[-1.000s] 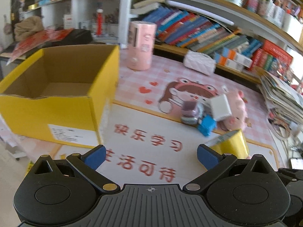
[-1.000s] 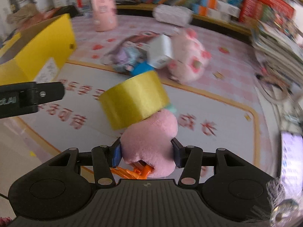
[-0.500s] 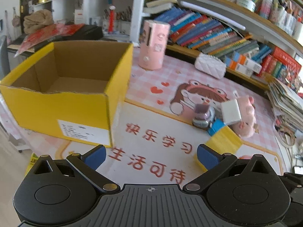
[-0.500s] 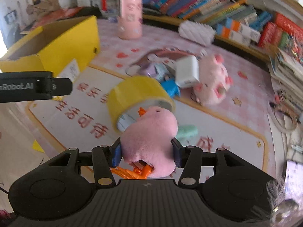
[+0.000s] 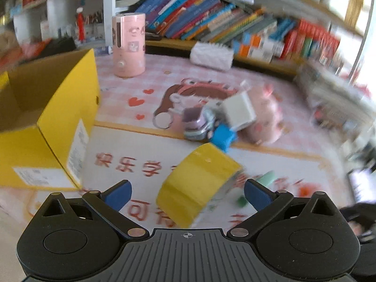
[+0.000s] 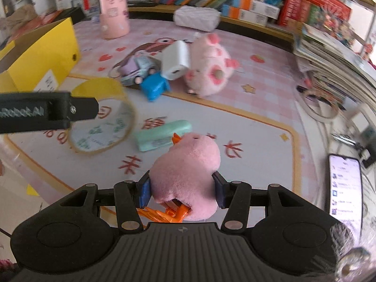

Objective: Organize objects
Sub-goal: 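Grasp the yellow tape roll with the left gripper while the right gripper holds the chick, then carry the tape and chick with both grippers over the yellow box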

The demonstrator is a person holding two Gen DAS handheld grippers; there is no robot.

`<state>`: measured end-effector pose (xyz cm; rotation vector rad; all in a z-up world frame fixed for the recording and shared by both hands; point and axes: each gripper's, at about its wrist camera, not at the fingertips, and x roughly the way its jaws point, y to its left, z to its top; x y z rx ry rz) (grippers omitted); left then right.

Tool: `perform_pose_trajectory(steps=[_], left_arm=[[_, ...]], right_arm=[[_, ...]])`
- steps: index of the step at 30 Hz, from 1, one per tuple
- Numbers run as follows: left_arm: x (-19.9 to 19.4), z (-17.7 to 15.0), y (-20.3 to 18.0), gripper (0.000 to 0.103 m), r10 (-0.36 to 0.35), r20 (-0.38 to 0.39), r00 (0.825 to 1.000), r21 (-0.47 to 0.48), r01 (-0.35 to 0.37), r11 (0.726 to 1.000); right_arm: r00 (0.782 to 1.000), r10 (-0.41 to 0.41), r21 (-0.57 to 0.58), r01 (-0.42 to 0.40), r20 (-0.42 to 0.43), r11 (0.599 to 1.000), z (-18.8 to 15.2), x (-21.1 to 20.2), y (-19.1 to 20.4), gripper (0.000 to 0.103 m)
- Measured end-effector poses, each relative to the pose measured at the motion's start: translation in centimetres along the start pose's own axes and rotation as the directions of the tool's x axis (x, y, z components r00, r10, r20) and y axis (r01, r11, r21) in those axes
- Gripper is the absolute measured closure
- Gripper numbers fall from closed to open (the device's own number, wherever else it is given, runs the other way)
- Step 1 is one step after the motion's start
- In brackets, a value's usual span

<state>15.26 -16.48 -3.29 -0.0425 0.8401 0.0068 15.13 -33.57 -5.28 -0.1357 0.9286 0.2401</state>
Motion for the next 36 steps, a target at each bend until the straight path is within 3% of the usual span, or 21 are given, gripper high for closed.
perform_pose_trajectory(steps=[3,5,6,8,17,27,36], left_arm=[[0.7,-0.1,-0.4,0.019,0.035,-0.018,0.999,0.04,-0.034,0.999],[1.2,0.0,-0.5,0.037,0.057,-0.018,0.998,0.055,-0.056,0.997],[1.5,0.0,-0.6,0.04,0.069,-0.018,0.997,0.069,-0.068,0.995],[1.8,0.1,-0.7,0.059,0.072,-0.02,0.997,0.077,-0.071,0.995],[1.6,0.7,0.7,0.095,0.059,-0.039,0.998,0.008,-0.058,0.998],[-0.8,0.0,3.1,0.098,0.052,0.001,0.999,-0.072,-0.052,0.996],[-3.4,-1.4,6.6,0.098,0.036,0.046,0.998,-0.093,-0.031,0.995]], right_arm=[[1.0,-0.015,0.022,0.015,0.004,1.0,-0.1,-0.1,-1.0,0.055],[1.0,-0.019,0.034,0.019,0.004,0.999,-0.1,-0.1,-1.4,0.055],[1.0,-0.02,0.038,0.02,0.002,0.999,-0.1,0.0,-1.6,0.055],[1.0,-0.016,0.041,0.016,0.0,0.999,0.0,0.1,-1.8,0.055],[1.0,0.019,0.031,-0.019,0.021,0.999,1.0,0.6,-1.8,0.055],[0.996,0.067,0.003,-0.067,0.05,0.998,1.6,0.3,-0.1,0.055],[0.993,0.093,-0.063,-0.089,0.066,0.994,1.5,-0.8,4.2,0.055]])
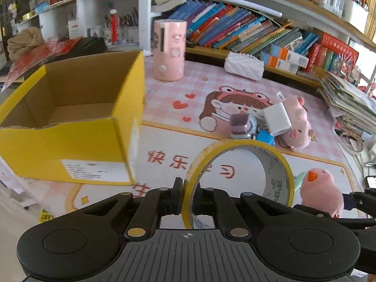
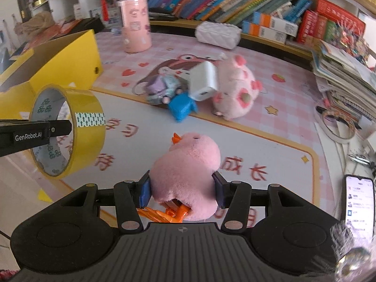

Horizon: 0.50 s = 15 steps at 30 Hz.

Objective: Organize objects
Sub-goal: 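Carry the tape and chick with both grippers over the yellow box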

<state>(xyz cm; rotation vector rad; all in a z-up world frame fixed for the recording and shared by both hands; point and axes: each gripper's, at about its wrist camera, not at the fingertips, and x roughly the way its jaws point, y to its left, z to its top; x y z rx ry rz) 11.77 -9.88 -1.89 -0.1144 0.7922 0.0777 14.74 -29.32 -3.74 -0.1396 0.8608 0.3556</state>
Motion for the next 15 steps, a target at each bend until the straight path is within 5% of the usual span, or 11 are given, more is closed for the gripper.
perform_pose_trajectory(steps=[15], left_arm=[[-5.4,-2.2,11.6,0.098,0.022,0.028,0.999,-0.045,-0.021,0.999]], right_arm=[[0.998,0.056,-0.077,-0.055,0.017,0.996,-0.5,-1.8,12.7,0.055]])
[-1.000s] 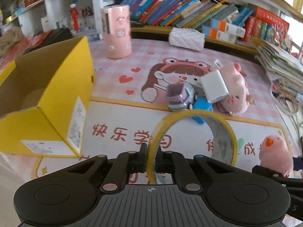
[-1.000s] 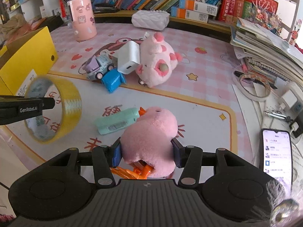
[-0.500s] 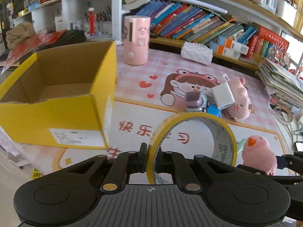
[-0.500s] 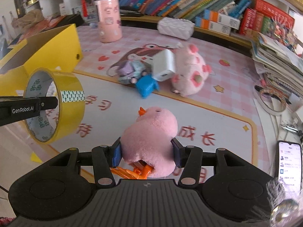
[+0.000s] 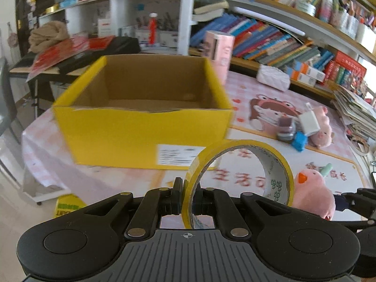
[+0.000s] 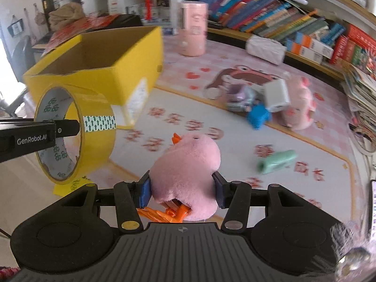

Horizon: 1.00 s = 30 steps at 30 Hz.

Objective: Organize objects
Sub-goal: 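Carry the tape and chick with both grippers over the yellow box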

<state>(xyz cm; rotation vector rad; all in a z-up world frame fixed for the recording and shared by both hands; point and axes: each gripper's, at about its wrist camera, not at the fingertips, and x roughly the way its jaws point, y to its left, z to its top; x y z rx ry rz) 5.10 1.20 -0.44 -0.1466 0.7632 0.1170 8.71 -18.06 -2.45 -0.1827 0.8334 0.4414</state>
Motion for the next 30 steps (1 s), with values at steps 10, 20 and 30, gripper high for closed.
perform_pose_trajectory(steps=[10,20,30], left_arm=[[-2.8,-1.4,6.6,0.098,0.006,0.017,1.0,0.019,-0.007,1.0],[-4.6,-2.5,11.6,0.098,0.015,0.032,0.999,0.026,-0.016,1.0],[-5.7,-2.0,13.9,0.097,0.002,0.08,0.997,0.013,-0.003,1.0]], right_arm=[[1.0,0.018,0.016,-0.018,0.006,1.0,-0.9,-0.4,8.1,0.055],[0.999,0.037,0.024,-0.038,0.015,0.999,-1.6,-0.4,14.2,0.055],[0.999,0.026,-0.002,-0.026,0.045,1.0,-0.3,-0.9,16.9,0.055]])
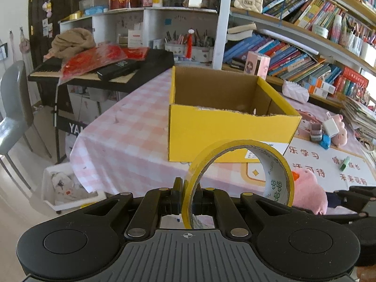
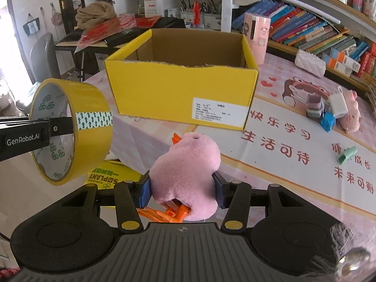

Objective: Organize objects
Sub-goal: 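Carry the tape and chick with both grippers over the yellow box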

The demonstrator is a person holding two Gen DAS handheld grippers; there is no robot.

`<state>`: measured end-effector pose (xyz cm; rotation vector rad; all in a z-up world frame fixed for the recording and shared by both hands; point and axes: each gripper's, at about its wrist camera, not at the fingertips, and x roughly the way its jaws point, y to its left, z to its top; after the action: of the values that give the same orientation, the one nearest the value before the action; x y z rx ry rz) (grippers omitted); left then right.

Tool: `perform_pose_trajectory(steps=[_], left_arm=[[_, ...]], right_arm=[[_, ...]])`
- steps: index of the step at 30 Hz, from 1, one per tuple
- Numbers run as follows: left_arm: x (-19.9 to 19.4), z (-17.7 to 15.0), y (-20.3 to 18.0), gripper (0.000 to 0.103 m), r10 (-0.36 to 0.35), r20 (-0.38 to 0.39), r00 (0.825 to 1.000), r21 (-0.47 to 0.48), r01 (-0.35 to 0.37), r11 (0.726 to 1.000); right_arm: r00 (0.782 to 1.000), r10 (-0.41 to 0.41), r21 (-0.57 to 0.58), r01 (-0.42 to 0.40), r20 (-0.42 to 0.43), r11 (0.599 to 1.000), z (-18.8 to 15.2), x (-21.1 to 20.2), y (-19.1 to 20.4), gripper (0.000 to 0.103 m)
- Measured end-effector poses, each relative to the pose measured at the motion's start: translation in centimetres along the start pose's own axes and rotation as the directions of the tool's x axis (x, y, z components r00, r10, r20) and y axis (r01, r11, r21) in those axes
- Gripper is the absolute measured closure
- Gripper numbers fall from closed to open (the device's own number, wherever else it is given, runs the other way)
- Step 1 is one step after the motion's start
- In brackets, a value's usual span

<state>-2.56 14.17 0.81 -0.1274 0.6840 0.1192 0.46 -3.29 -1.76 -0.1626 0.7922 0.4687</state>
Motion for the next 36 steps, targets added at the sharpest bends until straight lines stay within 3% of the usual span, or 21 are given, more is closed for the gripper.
perform_pose_trajectory(steps=[8,20,27,36], left_arm=[[0.0,2.1,0.8,0.098,-0.005,0.068,0.998,-0.003,0.005,1.0],[3.6,9.1,0.0,0.097,0.01,0.174,0.985,-0.044,-0.002,0.999],[7.4,11.7,-1.3,0.097,0.05,0.162,0.985,-0.054,-0.041,0.998],[12.1,12.9,-2.9,0.097,0.102,0.075,0.992,-0.027,-0.101,0.995]], right_arm=[[0.997,-0.002,0.013,0.001,0.074,1.0,2.7,-0.2,0.3,0.055],[0.964,-0.008,0.037,-0.002,0.266,0.999,11.6,1.0,-2.0,0.055],[0.966,-0.001,0.007,-0.001,0.26,1.0,15.0,4.8,-4.1,0.055],[0.988,0.04,-0.079,-0.029,0.152,0.996,16.0,11.0,-6.1,0.055]])
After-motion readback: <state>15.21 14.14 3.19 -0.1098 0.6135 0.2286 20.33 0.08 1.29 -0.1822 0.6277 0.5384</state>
